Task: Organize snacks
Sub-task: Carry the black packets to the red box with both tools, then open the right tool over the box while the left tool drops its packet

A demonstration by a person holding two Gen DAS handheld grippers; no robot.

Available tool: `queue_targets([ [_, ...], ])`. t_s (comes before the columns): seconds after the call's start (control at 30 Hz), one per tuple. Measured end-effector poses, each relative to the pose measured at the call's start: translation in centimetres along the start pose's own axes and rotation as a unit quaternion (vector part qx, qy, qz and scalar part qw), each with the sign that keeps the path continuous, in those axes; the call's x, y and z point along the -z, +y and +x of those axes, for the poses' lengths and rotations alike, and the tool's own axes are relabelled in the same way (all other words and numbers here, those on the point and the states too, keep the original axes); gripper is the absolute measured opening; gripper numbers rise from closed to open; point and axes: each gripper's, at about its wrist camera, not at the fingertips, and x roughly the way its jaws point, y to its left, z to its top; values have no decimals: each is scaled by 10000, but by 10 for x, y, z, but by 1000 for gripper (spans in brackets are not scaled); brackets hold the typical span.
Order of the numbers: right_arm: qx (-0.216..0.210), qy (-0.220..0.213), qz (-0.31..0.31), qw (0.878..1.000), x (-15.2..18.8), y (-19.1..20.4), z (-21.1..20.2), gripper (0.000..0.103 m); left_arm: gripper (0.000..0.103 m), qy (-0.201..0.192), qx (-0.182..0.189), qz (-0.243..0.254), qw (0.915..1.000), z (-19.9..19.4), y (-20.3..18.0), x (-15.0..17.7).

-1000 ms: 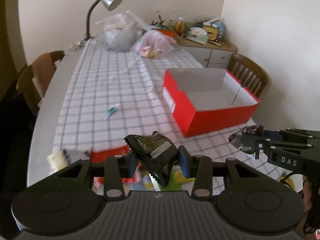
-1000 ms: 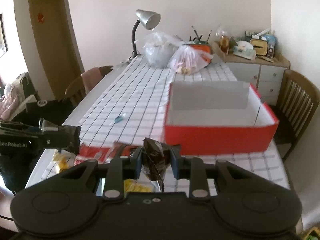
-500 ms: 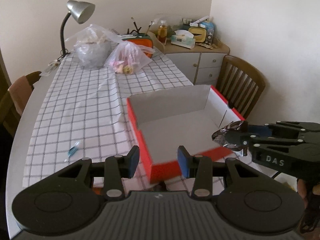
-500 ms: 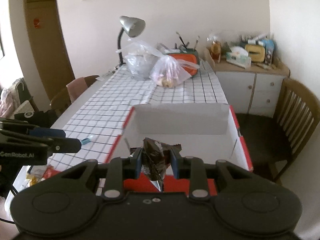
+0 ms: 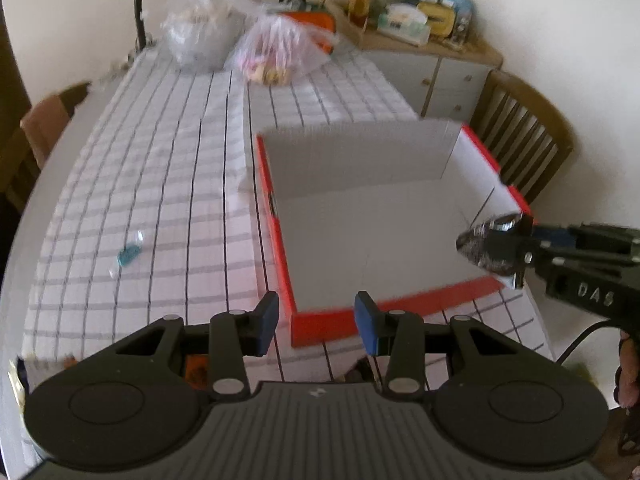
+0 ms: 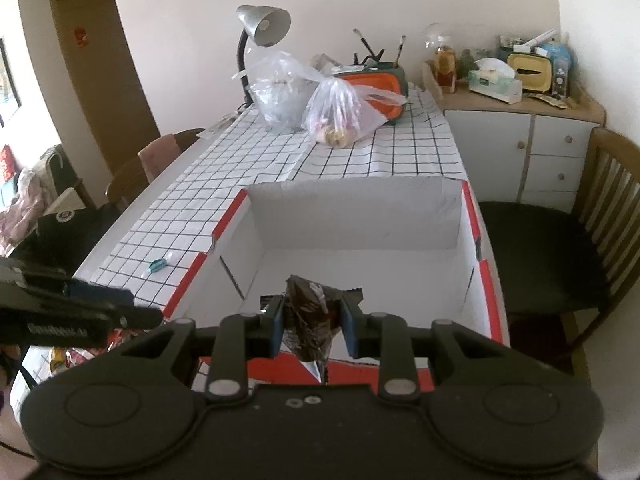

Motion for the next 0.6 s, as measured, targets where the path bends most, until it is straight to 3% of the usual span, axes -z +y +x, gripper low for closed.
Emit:
queue_targets([
  [0.03, -16, 14, -13, 10000, -1, -1, 2, 28, 42, 92, -19, -29, 10000, 5, 0, 2],
  [0.13, -96, 38, -66, 9999, 1, -4, 3, 28, 56, 356, 4, -188, 9992, 18, 2, 10],
  [0.27, -215, 152, -198, 9995, 5, -5, 7, 28, 67, 473, 438, -24, 9979, 26, -1, 19],
  [0.3, -233, 182, -231, 9993, 5, -4, 9, 28, 74, 544, 595, 66, 9967, 28, -2, 22],
  [0.4, -244, 212, -361, 9988, 4, 0, 16, 28, 75, 728, 957, 514, 9914, 38, -9, 31],
  [0.6, -284, 262, -556, 9977, 1, 7, 30, 28, 75, 979, 1074, 1599, 9764, 60, -26, 50],
])
